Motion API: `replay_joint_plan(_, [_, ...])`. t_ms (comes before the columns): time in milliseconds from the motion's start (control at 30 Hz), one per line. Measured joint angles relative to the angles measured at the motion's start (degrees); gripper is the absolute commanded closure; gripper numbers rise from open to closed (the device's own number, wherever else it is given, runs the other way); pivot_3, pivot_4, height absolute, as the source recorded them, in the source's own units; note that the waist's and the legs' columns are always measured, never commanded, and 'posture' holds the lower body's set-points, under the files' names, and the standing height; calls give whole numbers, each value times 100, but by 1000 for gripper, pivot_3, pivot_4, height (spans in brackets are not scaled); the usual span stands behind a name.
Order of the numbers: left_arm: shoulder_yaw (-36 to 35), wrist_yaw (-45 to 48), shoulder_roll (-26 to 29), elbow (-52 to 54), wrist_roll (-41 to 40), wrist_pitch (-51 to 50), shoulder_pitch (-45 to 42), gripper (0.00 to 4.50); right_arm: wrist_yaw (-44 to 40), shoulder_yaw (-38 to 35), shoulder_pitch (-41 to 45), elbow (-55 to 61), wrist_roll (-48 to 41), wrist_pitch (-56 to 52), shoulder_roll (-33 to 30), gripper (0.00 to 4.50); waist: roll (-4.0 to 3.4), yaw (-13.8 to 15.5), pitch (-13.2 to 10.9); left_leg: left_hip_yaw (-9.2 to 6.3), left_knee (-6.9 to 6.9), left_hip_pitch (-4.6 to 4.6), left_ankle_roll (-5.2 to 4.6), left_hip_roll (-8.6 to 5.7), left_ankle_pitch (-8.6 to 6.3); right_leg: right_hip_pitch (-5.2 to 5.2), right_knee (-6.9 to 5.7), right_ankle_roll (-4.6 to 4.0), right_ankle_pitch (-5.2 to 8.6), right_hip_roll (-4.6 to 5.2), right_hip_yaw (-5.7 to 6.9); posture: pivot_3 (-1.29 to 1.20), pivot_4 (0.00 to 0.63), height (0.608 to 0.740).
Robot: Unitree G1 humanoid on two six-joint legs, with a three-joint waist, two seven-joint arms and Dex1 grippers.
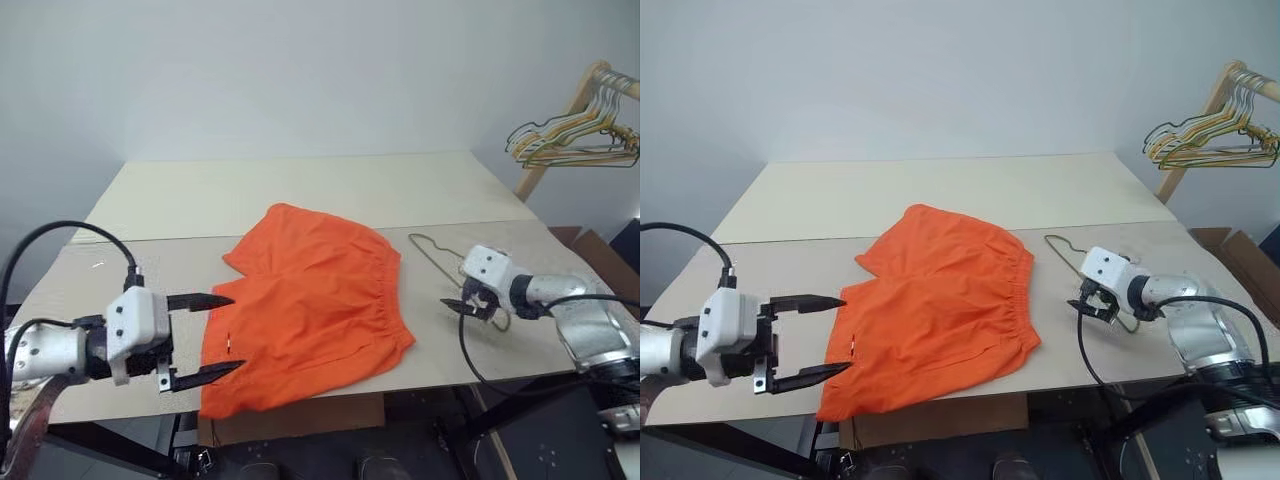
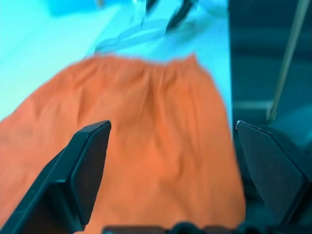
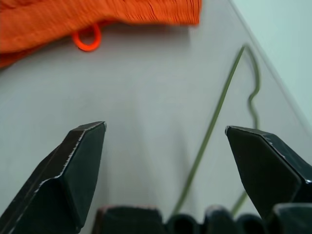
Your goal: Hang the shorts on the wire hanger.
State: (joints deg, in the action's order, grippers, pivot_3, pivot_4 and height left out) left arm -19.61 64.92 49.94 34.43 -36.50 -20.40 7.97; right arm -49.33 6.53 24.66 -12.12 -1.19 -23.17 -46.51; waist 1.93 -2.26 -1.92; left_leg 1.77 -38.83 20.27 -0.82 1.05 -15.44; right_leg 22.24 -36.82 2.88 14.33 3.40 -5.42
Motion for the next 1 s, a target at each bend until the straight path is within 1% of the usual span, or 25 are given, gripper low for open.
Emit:
replay_joint_plan(133, [467,-265,-339,-11,-199,-120,-548,40,226,-90,651,-604,-110,-937,255,0,-2,-22,0,-1,1,2,0,-4,0,0,2,1,0,-2,0,-5,0,740])
replay_joint_plan(200, [639,-410,-508,-27,-243,-179,-758,40,296,-126,949,-1001,-118,-1153,286,0,-2,-33,0,-1,2,6,0,-5,0,0,7,2,0,-2,1,-12,0,740])
replay_joint_plan(333, [834,-474,-583,-31,-380,-220,-856,40,223,-106,1384,-1735,-118,-1461,309,0,-2,-50,0,0,2,7,-4,-7,-3,0,12,3,1,-2,-1,-11,0,740])
replay_joint_plan(500, [1112,-514,-643,-23,-350,-207,-974,40,51,6,1777,-2679,-34,-1494,435,0,-2,-91,0,3,1,6,-4,-8,-3,-1,11,5,-1,-2,-3,9,0,740])
replay_joint_plan(600, [1283,-555,-663,-30,-247,-188,-1206,40,-220,141,1965,-3160,14,-1425,488,0,-2,-108,0,0,1,7,-4,-9,-3,-1,12,6,0,-3,-2,15,0,740])
replay_joint_plan(733, [1379,-587,-689,-46,-184,-163,-1385,40,-525,200,2020,-3547,25,-1398,624,0,-2,-133,0,-1,2,10,-4,-10,-3,-1,15,7,-1,-2,-3,14,0,740])
replay_joint_plan(1000, [1360,-494,-691,-53,-349,-124,-1455,40,-572,270,2270,-4156,214,-1147,692,0,-3,-168,-1,-2,1,9,-4,-10,-3,-1,15,8,-1,-2,-3,15,0,740])
